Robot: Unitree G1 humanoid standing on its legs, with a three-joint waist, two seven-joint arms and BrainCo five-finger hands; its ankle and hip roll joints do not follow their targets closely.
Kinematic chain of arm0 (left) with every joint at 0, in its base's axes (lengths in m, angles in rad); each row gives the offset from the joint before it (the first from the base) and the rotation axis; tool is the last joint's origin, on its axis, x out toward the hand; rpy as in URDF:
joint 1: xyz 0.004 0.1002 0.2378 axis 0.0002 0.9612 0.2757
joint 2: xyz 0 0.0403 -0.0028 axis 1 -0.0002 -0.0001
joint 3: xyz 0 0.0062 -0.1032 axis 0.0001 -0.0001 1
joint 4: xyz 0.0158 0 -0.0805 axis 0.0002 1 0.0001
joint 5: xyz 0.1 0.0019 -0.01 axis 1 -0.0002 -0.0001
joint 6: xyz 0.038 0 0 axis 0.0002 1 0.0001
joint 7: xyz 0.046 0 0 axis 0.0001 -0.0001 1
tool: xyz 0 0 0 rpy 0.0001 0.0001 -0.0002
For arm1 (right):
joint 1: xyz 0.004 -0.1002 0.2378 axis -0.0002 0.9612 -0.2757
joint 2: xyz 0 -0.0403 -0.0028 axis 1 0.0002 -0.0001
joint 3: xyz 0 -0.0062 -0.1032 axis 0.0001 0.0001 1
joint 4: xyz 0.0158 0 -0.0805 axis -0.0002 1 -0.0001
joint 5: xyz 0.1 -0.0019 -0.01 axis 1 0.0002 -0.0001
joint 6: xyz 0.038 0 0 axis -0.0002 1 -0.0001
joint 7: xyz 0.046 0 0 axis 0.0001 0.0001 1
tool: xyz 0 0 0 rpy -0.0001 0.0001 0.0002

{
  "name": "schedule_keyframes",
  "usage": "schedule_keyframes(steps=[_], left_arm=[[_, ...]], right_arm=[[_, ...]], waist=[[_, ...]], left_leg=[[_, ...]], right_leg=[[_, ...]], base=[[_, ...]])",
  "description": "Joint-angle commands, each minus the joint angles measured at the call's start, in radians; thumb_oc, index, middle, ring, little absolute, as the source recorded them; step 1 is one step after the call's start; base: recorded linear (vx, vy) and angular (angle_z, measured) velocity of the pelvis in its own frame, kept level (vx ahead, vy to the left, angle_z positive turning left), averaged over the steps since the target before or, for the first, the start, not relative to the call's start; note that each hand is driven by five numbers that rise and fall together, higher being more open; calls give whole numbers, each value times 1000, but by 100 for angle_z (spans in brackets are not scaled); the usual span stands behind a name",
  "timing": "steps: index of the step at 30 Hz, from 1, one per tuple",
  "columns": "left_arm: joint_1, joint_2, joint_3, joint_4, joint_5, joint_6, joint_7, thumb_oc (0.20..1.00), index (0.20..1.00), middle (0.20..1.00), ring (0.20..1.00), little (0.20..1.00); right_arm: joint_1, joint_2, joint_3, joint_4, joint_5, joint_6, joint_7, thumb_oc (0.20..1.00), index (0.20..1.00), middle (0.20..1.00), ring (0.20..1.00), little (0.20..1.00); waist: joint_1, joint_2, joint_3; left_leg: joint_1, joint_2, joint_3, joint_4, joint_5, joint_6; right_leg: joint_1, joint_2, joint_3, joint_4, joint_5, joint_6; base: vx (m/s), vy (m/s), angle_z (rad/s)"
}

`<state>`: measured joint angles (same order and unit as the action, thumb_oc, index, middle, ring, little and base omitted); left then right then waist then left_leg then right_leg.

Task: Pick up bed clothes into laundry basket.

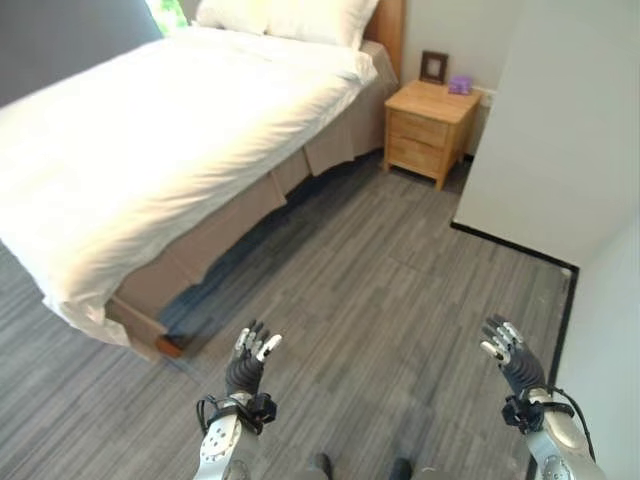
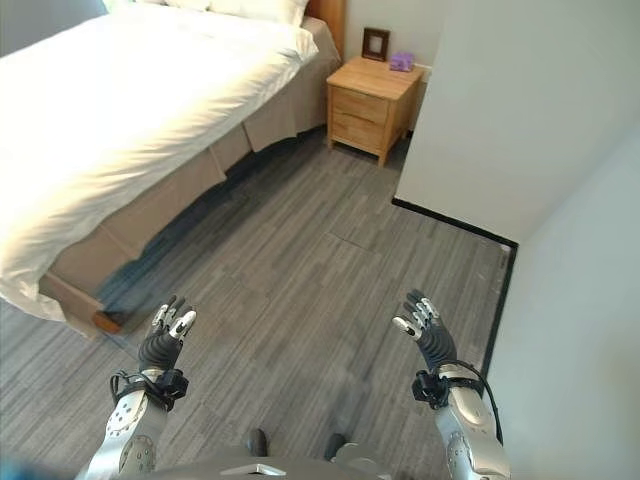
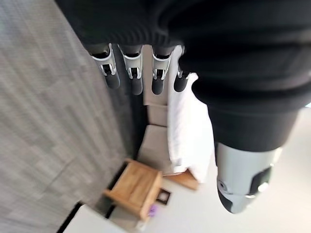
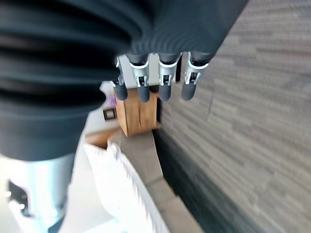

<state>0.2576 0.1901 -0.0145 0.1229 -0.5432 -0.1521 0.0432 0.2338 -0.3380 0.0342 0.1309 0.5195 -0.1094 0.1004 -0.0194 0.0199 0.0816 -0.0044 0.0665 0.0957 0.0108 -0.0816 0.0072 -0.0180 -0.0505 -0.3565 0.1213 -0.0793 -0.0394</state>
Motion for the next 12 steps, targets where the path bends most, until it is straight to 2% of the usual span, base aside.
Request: schedule_keyframes(steps=[1, 12], left_arm=[[2, 50, 44, -29, 38, -47, 8, 1000, 1000, 1000, 1000, 1000], [21, 43, 50, -38, 44, -55, 11, 1000, 1000, 1000, 1000, 1000]], right_arm=[[-11, 14, 45, -48, -12, -27, 45, 1000, 1000, 1000, 1000, 1000], [-38, 3, 96, -35, -58, -16, 46, 1000, 1000, 1000, 1000, 1000]], waist=[[17, -57, -40], [38, -63, -51]], left_leg=[[2, -18, -13, -42, 80, -36], [19, -31, -23, -62, 81, -27]], right_leg=[[19, -71, 155, -100, 69, 134], [28, -76, 162, -113, 79, 143]], base=[[-2, 29, -8], [-6, 26, 3]])
